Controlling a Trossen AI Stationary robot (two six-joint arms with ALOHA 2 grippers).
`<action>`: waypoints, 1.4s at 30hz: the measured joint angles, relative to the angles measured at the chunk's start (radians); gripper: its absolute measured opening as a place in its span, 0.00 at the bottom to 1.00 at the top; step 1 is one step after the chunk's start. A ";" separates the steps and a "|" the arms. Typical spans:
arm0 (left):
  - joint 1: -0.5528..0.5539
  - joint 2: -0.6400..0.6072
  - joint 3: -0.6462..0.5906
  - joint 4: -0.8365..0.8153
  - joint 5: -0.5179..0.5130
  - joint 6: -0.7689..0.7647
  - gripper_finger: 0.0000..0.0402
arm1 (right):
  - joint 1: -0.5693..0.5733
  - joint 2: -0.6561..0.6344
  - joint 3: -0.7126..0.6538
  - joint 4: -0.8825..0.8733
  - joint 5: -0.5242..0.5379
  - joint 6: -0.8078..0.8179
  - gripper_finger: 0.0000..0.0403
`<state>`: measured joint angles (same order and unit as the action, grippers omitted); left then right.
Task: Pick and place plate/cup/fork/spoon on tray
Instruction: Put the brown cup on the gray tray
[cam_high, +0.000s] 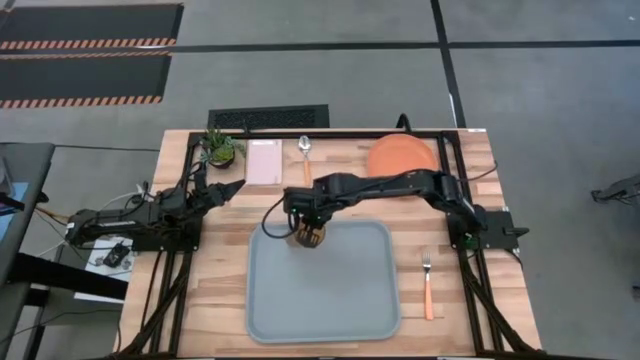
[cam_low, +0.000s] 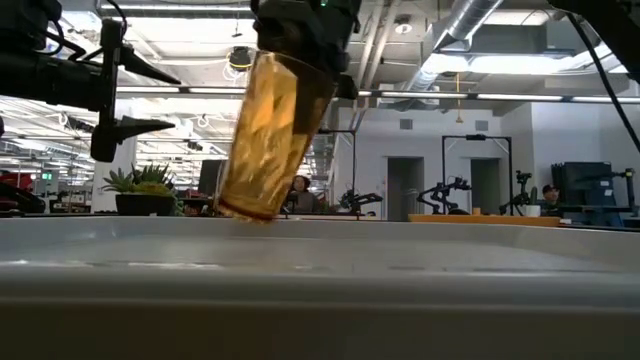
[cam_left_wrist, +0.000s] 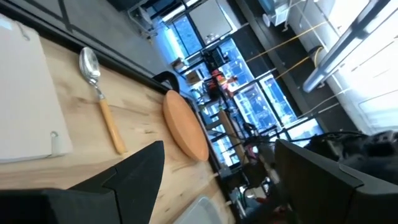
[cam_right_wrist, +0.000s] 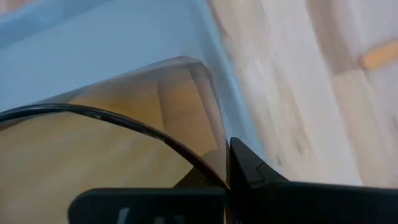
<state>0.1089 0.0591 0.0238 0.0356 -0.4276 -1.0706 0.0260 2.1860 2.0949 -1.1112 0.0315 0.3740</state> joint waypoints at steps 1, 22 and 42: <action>0.000 0.001 0.000 0.000 0.002 0.000 0.72 | -0.004 0.001 0.002 0.007 -0.002 0.000 0.02; 0.000 0.013 0.000 0.000 0.003 -0.011 0.72 | 0.011 0.044 0.000 -0.006 -0.006 -0.008 0.13; 0.000 0.013 0.000 0.000 -0.001 -0.004 0.72 | 0.013 0.045 0.050 0.064 -0.007 -0.040 0.53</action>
<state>0.1089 0.0723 0.0238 0.0357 -0.4290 -1.0744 0.0391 2.2311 2.1448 -1.0473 0.0243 0.3344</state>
